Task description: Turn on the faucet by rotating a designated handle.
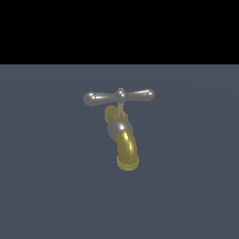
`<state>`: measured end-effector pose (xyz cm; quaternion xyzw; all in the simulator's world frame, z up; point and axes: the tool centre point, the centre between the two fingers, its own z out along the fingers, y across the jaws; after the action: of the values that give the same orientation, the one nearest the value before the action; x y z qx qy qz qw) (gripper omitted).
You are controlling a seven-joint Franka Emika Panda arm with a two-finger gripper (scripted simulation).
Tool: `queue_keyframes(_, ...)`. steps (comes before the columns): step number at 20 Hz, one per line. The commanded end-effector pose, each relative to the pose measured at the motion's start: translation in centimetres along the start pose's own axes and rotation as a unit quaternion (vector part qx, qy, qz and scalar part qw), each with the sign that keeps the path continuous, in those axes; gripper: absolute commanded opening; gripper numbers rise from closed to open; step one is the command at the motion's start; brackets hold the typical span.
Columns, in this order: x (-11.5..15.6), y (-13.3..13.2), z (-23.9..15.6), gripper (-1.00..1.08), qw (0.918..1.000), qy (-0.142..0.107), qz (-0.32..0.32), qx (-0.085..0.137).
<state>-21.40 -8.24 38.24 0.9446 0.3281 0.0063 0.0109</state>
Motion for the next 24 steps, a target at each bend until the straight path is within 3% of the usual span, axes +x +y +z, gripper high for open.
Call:
queue_keyframes(1,0.1,0.8,1.0,-1.0,0.9995,0.0,-0.031,0.0)
queue_keyframes(12,1.1,4.0,5.4,-1.0,0.987,0.0,-0.161,0.002)
queue_keyframes(24,3.1,7.1,9.9,-1.0,0.9559,0.0,-0.294,0.004)
